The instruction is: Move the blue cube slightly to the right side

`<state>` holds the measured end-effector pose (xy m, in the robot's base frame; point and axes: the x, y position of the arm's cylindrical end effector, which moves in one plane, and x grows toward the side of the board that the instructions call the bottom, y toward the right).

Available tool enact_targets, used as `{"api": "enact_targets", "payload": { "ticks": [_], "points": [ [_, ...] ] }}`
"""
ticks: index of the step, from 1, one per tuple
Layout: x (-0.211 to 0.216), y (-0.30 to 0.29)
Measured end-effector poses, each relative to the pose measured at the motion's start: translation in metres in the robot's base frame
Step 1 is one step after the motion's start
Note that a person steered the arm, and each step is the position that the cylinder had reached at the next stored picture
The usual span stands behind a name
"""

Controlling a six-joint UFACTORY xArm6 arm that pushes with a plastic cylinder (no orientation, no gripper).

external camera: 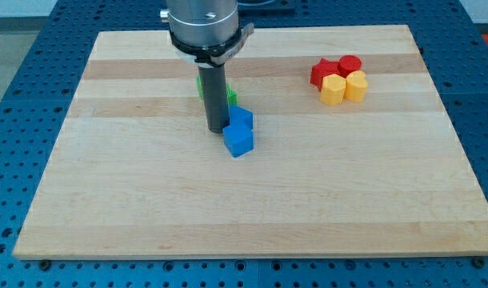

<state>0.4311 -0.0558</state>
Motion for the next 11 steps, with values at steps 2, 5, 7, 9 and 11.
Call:
{"api": "enact_targets", "payload": {
  "ticks": [2, 5, 7, 9, 11],
  "points": [
    [0.003, -0.008],
    [0.038, -0.01],
    [0.056, -0.01],
    [0.06, -0.01],
    [0.06, 0.002]
  ]
}}
